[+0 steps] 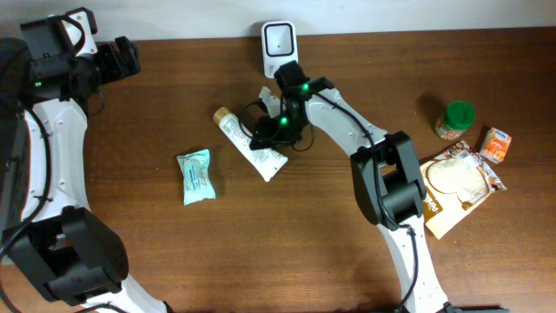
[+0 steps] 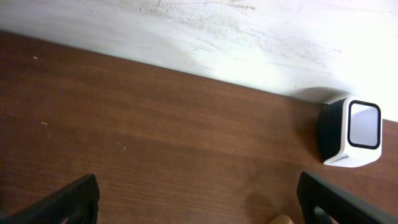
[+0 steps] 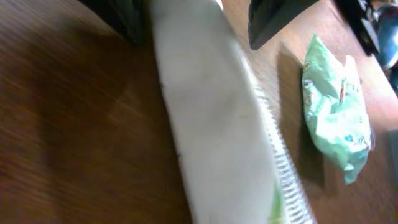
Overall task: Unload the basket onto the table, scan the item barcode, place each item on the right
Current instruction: 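Lift the white tube upright with right gripper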
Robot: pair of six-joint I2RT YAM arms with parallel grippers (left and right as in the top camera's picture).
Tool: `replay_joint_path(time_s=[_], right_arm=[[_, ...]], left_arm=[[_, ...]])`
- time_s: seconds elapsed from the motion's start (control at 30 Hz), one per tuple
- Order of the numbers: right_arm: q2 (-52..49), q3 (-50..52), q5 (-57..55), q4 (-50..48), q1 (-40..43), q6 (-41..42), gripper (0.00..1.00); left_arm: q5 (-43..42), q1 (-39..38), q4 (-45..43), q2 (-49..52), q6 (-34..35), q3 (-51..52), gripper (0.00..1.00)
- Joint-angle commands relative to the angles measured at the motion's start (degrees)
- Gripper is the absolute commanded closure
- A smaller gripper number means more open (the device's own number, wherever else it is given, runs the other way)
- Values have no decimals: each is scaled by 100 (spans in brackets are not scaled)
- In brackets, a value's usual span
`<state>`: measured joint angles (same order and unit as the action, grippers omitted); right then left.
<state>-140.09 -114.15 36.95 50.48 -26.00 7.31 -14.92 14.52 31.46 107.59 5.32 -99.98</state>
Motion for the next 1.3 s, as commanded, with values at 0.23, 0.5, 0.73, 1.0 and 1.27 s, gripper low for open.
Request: replay_joint_path(time_s=[0.23,0.5,0.73,1.0,1.27], right_arm=[[-369,487,101,-369,-179,-251,74],[-205,437,1290,-343,63,-557,96],[1290,433,1945,647,610,-1613,96],[3134,433,1967,1827,1202,-2667,96],[4131,433,2157,1961,1451,-2559,96]], left_arm=[[-4,-11,-11,39,-111,-57,1],[-4,-11,-9,37,-111,-57,1],[-4,-11,-11,37,-111,-57,1],[-4,-11,-9,39,-111,-57,1],[-4,-11,-11,39,-111,-57,1]])
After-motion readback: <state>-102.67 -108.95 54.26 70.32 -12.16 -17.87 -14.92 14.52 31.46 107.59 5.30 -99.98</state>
